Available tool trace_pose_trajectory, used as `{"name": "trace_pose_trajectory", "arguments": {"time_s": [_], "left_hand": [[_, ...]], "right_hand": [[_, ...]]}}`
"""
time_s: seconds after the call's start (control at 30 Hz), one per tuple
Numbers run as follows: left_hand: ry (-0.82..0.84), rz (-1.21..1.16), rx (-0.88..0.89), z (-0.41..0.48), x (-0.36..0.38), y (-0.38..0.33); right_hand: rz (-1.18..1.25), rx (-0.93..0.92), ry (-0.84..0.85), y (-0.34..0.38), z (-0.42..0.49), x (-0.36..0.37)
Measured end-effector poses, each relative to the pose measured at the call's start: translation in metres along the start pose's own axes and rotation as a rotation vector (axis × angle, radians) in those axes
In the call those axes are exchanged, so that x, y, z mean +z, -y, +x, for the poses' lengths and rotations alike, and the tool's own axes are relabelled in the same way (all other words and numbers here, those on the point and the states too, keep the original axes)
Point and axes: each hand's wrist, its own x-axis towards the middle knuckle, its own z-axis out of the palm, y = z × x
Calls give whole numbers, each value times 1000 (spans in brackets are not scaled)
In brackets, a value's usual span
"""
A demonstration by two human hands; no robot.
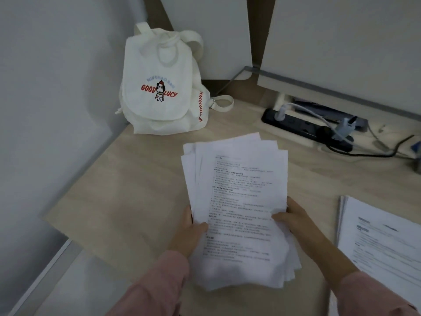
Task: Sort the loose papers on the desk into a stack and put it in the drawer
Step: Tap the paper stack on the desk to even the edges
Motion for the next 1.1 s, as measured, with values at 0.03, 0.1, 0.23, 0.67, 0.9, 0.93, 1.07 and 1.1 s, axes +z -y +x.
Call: {"name": "trace_pose_trajectory", "arguments": {"time_s": [0.03,0.1,0.23,0.67,0.9,0.93,1.07,1.1], "left_hand": [[-4,-3,44,2,4,-9],[-25,-30,148,3,9,-26],[-71,-78,364,3,21,-65],[19,-78,535,-3,52,-86],[12,-28,476,3,46,-68],[21,-3,431,6,46,-62],[12,49,405,12,48,-54],[24,41,410,10,48,-56]], "right_hand": [[17,-58,-41,9,-5,-6],[61,-166,-109,25,-13,-14],[151,-343,-249,58,-39,-32],[257,-335,-429,56,-74,-36],[170,-270,-399,40,-73,-36],[145,-222,-380,36,-70,-33],[177,-176,-383,29,-67,-29],[195,-177,-387,28,-69,-31]]}}
